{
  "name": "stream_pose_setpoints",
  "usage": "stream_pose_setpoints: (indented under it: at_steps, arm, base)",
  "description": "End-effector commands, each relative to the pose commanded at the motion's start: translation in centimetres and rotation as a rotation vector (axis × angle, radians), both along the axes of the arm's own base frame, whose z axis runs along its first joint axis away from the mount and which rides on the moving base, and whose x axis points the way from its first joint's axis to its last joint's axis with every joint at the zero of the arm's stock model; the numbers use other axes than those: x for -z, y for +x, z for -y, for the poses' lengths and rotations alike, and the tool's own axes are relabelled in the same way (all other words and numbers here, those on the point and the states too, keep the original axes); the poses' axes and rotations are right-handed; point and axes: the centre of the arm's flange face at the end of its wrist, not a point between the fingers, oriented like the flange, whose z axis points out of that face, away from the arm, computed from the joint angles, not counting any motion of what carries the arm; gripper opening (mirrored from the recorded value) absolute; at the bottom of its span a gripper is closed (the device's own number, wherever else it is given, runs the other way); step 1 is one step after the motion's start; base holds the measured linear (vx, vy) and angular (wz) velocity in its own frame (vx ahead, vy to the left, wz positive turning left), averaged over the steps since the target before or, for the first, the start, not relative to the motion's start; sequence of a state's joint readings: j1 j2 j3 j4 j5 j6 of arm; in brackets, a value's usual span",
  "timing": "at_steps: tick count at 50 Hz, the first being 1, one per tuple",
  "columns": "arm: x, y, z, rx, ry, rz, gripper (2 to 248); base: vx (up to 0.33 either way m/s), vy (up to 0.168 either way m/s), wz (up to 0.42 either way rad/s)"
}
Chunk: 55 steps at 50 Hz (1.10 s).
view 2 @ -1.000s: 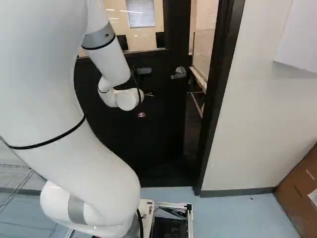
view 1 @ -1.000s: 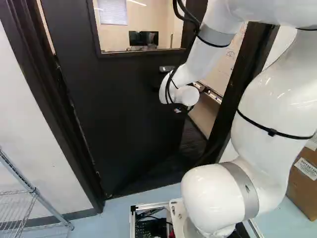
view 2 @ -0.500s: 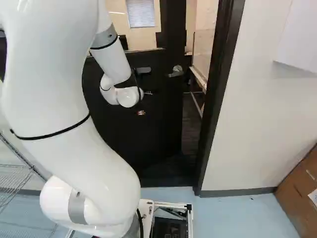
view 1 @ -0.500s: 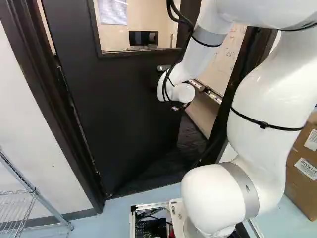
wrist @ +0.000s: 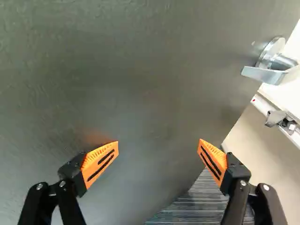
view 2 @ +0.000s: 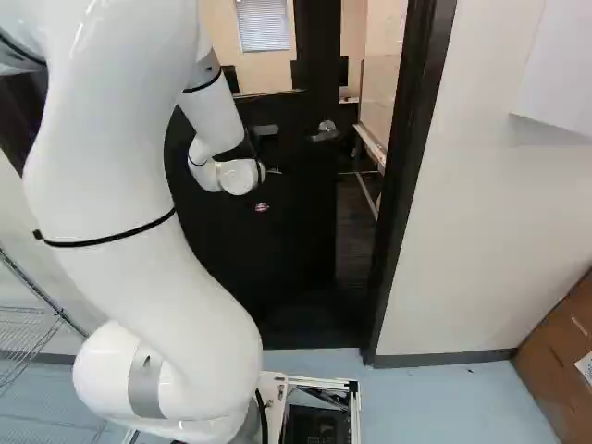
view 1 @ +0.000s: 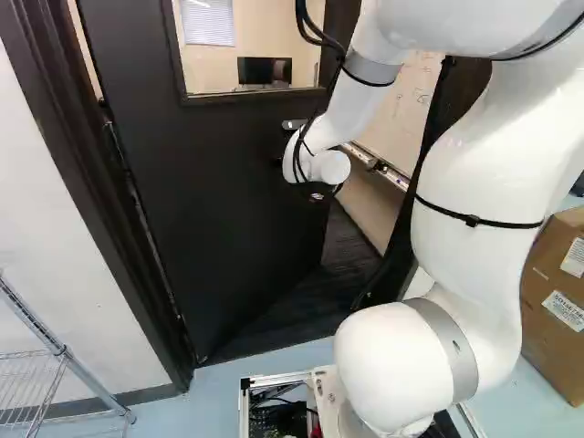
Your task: Open the door and move inside
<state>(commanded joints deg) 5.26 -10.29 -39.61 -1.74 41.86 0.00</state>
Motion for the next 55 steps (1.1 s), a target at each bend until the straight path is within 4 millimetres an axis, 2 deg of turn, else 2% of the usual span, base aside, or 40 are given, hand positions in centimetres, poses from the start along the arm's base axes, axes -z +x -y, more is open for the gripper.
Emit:
stream_pose_setpoints:
  at_steps: [55]
  arm:
    - [0.3,4.7,-5.1,-0.034,0.036,0.014,247]
  base:
    - [0.0,0.0,0.0]
